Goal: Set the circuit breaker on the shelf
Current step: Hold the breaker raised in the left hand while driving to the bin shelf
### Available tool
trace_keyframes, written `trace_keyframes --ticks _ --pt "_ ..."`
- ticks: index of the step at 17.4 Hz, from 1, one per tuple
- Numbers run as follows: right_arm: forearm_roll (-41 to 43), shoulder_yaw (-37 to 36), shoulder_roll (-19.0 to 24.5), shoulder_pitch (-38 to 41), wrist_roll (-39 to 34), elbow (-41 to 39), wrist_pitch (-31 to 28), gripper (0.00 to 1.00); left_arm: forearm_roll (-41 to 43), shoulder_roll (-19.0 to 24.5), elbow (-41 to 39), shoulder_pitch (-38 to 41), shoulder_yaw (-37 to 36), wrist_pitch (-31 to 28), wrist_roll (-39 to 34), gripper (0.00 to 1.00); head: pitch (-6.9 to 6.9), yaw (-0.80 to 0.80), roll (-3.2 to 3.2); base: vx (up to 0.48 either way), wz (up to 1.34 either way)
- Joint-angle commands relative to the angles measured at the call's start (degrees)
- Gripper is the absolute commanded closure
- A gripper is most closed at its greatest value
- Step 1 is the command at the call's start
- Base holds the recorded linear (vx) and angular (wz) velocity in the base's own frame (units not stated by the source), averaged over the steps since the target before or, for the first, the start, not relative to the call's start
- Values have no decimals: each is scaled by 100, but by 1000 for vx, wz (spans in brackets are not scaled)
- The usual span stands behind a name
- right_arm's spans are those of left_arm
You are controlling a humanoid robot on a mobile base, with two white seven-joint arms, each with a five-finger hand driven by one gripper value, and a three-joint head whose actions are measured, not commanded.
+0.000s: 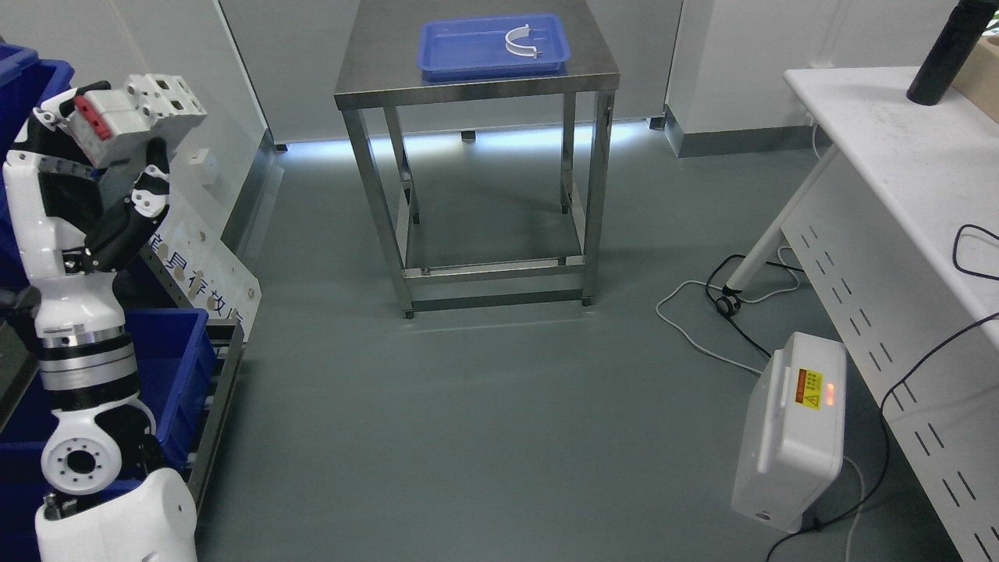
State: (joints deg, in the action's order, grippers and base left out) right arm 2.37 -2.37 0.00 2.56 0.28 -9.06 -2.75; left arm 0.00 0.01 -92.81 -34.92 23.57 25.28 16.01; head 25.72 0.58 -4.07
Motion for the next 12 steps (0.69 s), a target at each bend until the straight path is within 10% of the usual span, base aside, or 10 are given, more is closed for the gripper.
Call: trace_keyframes --ticks 1,12 --pt "0 0 -100 -1 -11 0 2 0 123 99 -1 -112 -80 -5 -1 87 0 0 0 8 133" --pt "0 0 -100 -1 -11 0 2 0 132 99 -1 -59 -133 -312 -1 87 0 0 0 -13 202"
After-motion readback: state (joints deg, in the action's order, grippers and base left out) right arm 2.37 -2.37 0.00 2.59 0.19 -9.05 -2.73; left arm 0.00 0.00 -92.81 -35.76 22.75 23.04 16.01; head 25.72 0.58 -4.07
